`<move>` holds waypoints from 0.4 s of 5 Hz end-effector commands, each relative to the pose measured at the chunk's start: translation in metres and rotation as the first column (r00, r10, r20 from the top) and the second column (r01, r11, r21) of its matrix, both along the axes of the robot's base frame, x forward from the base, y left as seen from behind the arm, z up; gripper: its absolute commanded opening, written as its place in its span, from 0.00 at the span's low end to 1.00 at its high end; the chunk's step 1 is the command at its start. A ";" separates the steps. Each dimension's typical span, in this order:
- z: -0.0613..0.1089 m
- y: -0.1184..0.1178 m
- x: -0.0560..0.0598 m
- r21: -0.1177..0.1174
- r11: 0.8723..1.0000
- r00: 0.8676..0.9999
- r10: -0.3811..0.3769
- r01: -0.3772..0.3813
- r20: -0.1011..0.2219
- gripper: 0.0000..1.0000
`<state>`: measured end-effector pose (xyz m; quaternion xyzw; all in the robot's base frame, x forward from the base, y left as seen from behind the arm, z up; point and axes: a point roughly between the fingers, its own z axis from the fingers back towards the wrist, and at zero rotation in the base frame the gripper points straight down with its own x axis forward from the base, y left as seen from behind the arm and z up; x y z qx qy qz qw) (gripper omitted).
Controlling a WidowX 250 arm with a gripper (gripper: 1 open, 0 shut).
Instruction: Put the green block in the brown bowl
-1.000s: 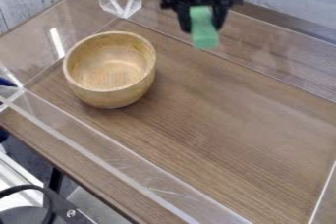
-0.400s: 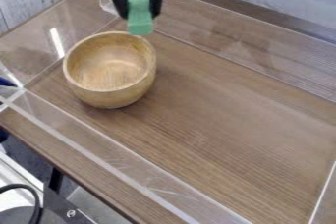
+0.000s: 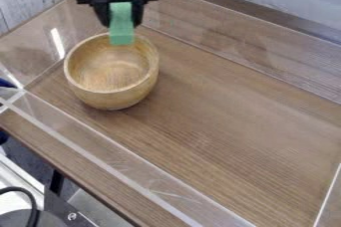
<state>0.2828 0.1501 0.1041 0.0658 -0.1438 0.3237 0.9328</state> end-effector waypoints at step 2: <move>-0.016 0.024 -0.005 0.076 0.997 1.000 0.011 -0.012 0.015 0.00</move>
